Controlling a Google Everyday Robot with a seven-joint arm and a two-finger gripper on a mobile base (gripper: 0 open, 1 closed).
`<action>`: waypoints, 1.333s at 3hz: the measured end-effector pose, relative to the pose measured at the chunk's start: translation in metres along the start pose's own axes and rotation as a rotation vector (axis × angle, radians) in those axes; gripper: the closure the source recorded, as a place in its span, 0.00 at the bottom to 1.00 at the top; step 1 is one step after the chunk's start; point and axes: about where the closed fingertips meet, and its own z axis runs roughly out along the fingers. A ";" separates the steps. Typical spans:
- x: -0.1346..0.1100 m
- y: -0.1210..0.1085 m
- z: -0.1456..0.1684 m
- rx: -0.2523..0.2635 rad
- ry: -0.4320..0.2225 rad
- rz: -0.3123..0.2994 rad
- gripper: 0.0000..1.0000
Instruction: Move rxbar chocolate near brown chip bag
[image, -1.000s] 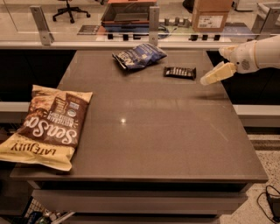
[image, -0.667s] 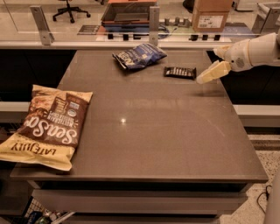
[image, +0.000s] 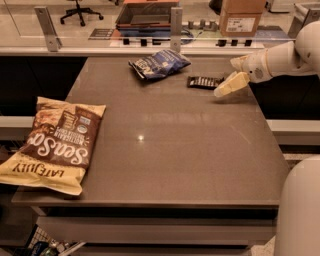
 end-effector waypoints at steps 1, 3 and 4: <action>0.000 0.004 0.010 -0.017 0.025 -0.003 0.00; 0.006 0.011 0.021 -0.042 0.051 0.000 0.00; 0.008 0.015 0.024 -0.058 0.054 -0.007 0.16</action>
Offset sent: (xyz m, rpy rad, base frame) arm -0.0043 0.0167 -0.0184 -0.0492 0.0595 0.0299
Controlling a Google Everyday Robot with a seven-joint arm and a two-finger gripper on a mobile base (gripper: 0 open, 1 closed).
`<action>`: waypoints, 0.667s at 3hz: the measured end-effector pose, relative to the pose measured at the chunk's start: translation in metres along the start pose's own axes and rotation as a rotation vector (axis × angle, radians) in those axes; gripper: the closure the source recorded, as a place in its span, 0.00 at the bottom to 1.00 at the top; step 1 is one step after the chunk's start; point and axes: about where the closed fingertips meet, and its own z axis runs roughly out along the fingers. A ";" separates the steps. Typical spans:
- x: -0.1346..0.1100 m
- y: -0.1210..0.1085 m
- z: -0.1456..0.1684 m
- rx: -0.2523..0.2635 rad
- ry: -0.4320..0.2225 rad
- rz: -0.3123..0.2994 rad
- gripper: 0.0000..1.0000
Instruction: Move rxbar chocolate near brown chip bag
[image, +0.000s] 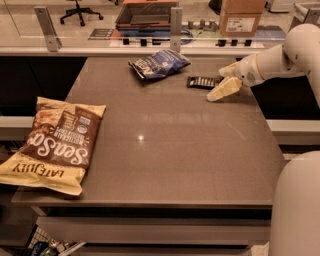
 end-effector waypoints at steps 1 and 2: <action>0.000 0.001 0.004 -0.005 0.000 0.001 0.40; 0.000 0.001 0.005 -0.008 0.000 0.001 0.63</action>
Offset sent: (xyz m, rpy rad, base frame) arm 0.0008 0.0026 -0.0022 0.0012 0.0032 0.0032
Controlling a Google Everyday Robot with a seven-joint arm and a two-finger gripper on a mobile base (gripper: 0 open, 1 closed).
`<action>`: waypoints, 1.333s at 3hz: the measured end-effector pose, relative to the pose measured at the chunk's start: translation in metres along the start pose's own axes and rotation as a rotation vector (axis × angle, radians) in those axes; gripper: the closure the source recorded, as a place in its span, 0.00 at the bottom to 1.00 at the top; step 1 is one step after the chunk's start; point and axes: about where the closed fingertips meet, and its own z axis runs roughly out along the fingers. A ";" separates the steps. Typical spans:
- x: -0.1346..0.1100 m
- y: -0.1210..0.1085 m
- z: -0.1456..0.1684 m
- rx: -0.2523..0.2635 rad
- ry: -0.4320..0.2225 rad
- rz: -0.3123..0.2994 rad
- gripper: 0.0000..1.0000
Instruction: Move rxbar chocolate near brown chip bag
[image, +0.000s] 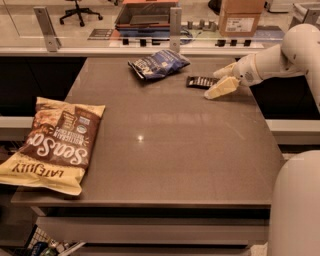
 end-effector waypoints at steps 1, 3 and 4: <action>-0.003 0.000 -0.002 0.000 0.000 0.000 0.86; -0.006 0.000 -0.003 -0.003 0.000 0.000 1.00; -0.007 0.000 -0.003 -0.003 0.000 0.000 1.00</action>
Offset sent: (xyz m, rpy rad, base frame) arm 0.0000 -0.0001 0.0028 0.0000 -0.0001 -0.0001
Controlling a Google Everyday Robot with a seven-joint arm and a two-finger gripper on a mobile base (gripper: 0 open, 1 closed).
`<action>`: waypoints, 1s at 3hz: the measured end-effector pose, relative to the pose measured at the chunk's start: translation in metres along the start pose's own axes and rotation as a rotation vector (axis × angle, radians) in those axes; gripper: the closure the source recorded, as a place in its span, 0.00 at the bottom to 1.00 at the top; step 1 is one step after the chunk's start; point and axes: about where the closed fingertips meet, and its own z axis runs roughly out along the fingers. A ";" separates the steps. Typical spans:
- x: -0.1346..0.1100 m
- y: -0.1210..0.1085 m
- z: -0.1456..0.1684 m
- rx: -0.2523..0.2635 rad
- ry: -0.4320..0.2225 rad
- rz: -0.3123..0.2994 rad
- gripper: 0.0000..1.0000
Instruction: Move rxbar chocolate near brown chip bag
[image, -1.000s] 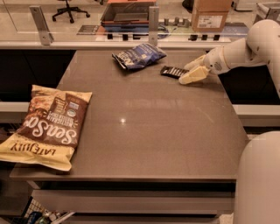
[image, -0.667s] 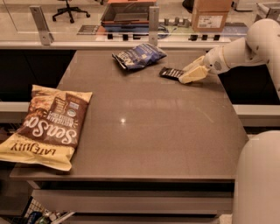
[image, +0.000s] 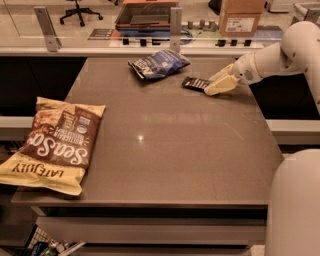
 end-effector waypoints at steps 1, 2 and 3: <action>-0.005 0.000 -0.016 -0.011 -0.027 -0.009 1.00; -0.015 0.003 -0.033 -0.038 -0.046 -0.031 1.00; -0.028 0.009 -0.044 -0.061 -0.042 -0.063 1.00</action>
Offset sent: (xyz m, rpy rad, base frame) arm -0.0106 -0.0358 0.0678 0.0526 -0.0347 0.0937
